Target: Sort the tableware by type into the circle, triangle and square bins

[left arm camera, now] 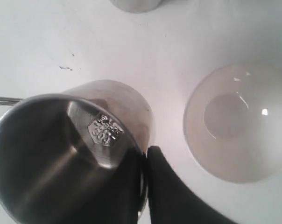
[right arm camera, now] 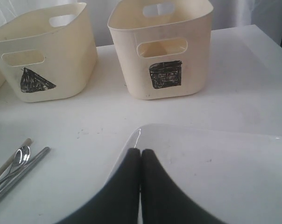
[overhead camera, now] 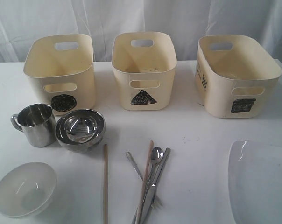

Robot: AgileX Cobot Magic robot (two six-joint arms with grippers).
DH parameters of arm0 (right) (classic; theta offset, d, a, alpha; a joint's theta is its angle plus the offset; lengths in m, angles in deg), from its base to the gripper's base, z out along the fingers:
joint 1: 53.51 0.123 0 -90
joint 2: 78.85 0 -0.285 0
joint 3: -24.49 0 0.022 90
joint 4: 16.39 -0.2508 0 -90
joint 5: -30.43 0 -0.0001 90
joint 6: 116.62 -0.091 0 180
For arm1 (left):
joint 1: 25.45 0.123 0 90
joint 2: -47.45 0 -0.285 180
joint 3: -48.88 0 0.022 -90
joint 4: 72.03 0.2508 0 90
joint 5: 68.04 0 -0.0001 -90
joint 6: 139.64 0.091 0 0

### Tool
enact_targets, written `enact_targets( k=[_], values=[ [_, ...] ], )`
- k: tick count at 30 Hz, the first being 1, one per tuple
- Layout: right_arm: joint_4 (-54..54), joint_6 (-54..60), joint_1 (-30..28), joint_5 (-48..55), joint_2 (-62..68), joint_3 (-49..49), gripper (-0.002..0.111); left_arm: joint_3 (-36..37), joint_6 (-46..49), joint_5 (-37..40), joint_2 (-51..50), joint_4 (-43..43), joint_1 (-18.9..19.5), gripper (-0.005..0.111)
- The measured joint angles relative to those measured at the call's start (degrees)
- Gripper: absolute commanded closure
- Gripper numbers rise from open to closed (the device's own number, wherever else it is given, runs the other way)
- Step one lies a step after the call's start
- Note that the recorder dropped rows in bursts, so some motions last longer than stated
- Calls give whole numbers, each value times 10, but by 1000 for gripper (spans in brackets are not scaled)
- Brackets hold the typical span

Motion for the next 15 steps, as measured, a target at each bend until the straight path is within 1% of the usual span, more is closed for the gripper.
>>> enact_targets(
  k=[5, 10, 15],
  values=[
    [0, -1, 0, 0, 0, 0, 108, -54, 0, -5, 13, -32, 0, 107],
    [0, -1, 0, 0, 0, 0, 108, -112, 18, -64, 15, -96, 0, 107],
    [0, -1, 0, 0, 0, 0, 108, -170, 74, -135, 4, -193, 0, 107]
  ],
)
